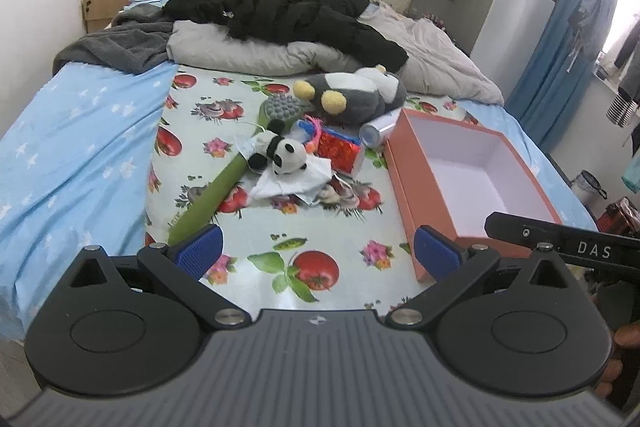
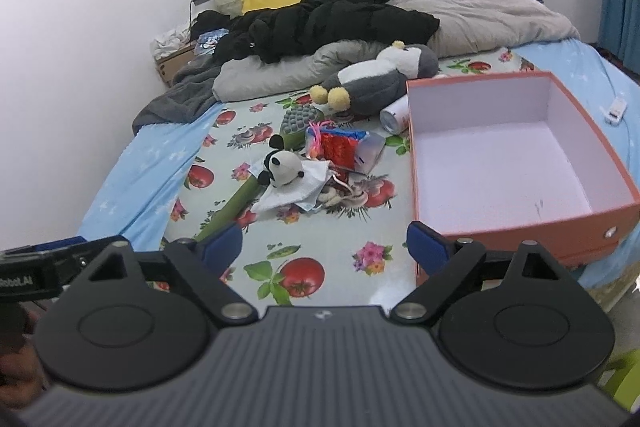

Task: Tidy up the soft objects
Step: 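Grasp the red candy wrapper with the right gripper while the left grasps the panda plush, then lift the red wrapper with the right gripper while the left lifts the panda plush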

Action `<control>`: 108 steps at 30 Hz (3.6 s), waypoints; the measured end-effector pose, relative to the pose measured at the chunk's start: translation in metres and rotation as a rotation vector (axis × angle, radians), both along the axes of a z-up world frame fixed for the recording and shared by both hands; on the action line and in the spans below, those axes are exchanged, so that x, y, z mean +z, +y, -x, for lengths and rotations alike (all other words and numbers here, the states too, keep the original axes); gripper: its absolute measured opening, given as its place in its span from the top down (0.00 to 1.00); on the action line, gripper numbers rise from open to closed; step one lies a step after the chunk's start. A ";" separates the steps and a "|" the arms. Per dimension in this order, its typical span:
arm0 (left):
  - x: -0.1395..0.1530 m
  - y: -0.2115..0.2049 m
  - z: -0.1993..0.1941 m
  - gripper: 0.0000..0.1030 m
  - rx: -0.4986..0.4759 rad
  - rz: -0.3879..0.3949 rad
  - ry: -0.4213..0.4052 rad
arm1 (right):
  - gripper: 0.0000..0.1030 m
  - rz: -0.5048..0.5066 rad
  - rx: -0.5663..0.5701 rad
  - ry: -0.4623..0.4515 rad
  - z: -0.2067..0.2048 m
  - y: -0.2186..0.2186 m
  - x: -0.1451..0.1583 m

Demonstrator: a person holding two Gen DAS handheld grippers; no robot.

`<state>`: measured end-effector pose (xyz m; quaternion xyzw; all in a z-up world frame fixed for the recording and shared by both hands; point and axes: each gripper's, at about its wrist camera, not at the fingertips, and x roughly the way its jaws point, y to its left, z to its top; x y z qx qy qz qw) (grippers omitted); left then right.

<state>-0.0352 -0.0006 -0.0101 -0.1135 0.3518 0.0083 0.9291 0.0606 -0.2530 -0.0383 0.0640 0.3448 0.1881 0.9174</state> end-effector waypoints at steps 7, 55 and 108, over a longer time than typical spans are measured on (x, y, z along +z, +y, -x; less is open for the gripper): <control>-0.004 0.011 -0.011 0.01 0.031 0.036 0.005 | 0.29 0.012 0.023 0.041 -0.012 0.005 -0.004; -0.174 0.100 -0.326 0.28 0.174 0.374 0.266 | 0.50 0.103 -0.013 0.196 -0.302 0.105 -0.146; -0.190 0.054 -0.144 0.42 0.107 0.158 0.292 | 0.90 0.123 -0.011 0.258 -0.116 0.069 -0.170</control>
